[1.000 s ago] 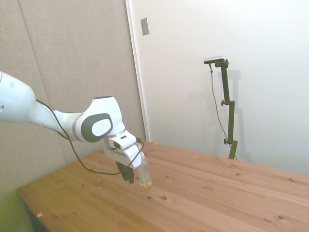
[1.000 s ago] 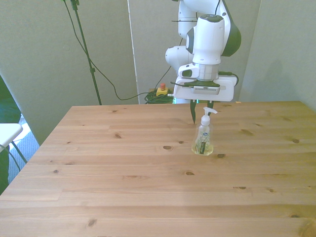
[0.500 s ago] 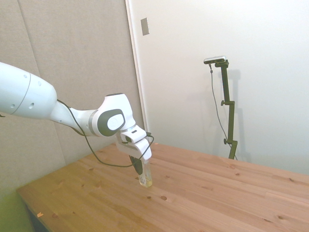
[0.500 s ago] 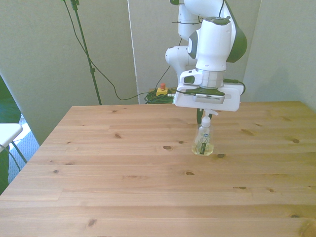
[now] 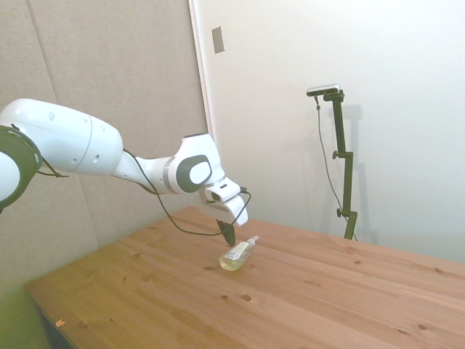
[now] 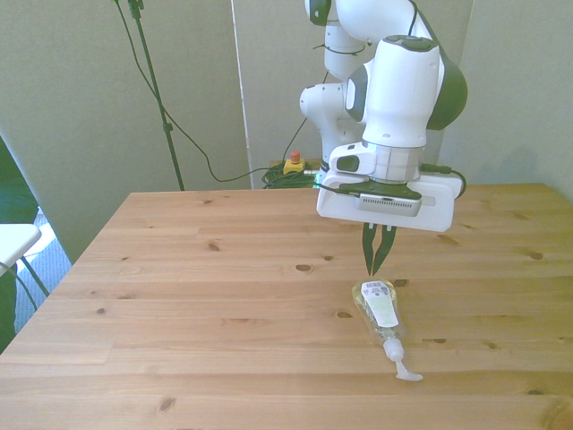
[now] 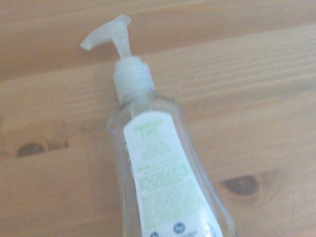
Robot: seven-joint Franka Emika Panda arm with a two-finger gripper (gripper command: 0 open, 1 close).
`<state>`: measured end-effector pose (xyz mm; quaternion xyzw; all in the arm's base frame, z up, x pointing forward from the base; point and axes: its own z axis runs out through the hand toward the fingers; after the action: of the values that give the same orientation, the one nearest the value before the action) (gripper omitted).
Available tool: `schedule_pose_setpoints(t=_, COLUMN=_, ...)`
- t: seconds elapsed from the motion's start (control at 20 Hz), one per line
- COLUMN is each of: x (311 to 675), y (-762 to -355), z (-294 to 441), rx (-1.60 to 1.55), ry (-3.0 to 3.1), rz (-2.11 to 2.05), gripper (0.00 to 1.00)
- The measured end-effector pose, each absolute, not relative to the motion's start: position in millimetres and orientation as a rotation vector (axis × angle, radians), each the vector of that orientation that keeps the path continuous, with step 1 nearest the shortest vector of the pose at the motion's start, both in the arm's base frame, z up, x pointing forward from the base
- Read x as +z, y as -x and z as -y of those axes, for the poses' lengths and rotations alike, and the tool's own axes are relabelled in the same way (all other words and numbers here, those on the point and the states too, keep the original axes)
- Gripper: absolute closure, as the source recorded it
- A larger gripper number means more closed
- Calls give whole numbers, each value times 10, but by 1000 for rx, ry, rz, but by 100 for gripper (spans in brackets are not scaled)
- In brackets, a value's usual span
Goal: Knock down the sanitizer
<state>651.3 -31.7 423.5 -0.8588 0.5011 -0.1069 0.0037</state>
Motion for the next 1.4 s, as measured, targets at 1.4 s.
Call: schedule_pose_setpoints(t=1.4, x=4430, y=-5605, z=85, rx=-240, ry=2772, rz=-1455, gripper=0)
